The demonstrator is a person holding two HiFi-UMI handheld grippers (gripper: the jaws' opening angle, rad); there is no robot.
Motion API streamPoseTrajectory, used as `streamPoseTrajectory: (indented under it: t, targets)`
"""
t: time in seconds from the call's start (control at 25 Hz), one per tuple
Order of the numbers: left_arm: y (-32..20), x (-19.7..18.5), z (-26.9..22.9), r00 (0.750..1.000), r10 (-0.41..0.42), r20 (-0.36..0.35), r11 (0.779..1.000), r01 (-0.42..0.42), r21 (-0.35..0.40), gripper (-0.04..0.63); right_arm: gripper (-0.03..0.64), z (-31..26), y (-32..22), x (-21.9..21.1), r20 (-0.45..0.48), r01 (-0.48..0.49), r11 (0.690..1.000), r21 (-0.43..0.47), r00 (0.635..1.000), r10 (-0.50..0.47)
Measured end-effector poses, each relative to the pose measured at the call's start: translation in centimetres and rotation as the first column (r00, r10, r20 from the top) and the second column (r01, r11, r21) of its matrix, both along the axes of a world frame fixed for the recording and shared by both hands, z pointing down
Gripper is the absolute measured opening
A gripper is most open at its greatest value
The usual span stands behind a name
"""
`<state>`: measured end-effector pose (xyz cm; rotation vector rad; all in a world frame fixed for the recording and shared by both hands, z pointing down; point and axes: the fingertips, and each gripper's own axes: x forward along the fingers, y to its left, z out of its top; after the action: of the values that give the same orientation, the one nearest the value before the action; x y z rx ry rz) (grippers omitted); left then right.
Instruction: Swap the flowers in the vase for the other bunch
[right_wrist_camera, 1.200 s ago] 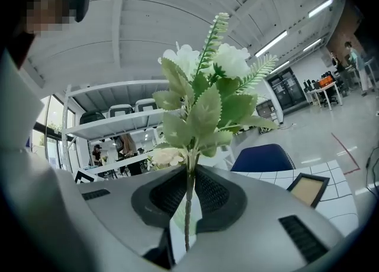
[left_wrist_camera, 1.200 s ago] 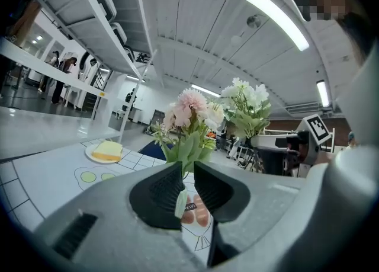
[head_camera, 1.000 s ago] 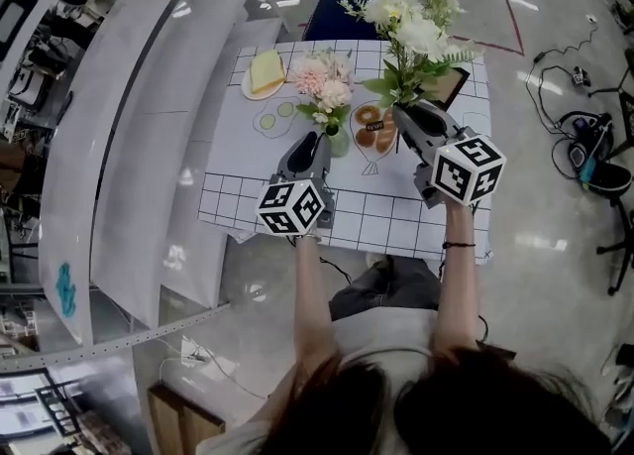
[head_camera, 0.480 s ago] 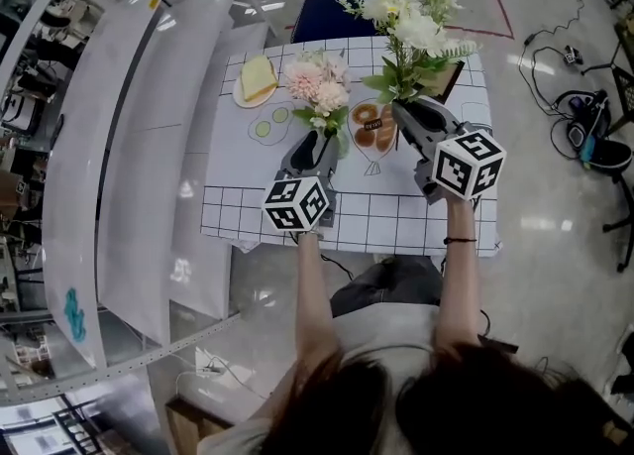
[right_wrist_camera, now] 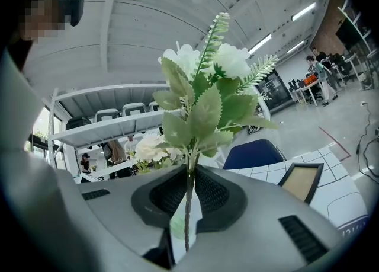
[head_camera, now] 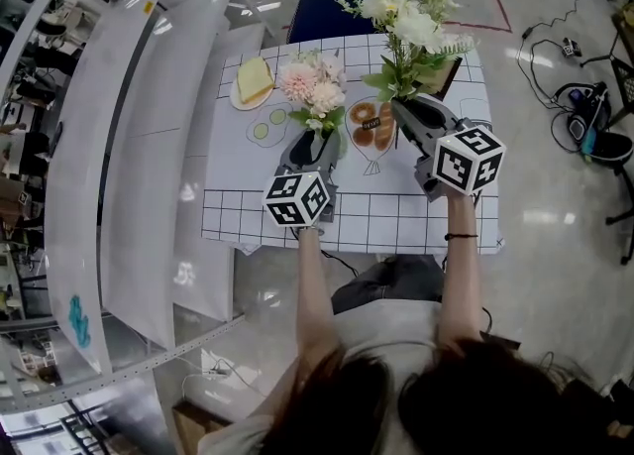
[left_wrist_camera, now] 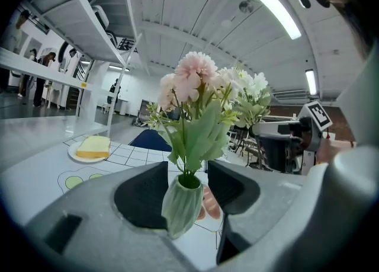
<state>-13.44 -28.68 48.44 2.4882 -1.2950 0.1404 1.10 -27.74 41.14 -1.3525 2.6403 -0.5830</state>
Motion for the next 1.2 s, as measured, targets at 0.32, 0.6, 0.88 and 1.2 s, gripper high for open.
streamPoseTrajectory:
  t: [0.32, 0.6, 0.88, 1.2]
  targets:
    - [-0.9, 0.9, 0.2, 1.0, -0.004, 0.007, 1.0, 0.004, -0.001, 0.199, 0.04, -0.2, -0.2, 1.1, -0.003, -0.011, 1.0, 0.001, 1.0, 0.011]
    - [-1.0, 0.4, 0.6, 0.999, -0.045, -0.01, 0.999, 0.045, 0.009, 0.195, 0.04, -0.2, -0.4, 2.5, 0.008, -0.033, 0.999, -0.001, 0.999, 0.033]
    - [-1.1, 0.2, 0.3, 0.998, -0.065, 0.022, 0.997, 0.065, 0.03, 0.13, 0.041, -0.2, -0.6, 2.5, 0.012, -0.026, 1.0, -0.011, 1.0, 0.026]
    - [-1.0, 0.1, 0.0, 0.996, -0.084, 0.027, 0.996, 0.083, 0.039, 0.101, 0.041, -0.2, -0.6, 2.0, 0.009, -0.008, 1.0, -0.011, 1.0, 0.008]
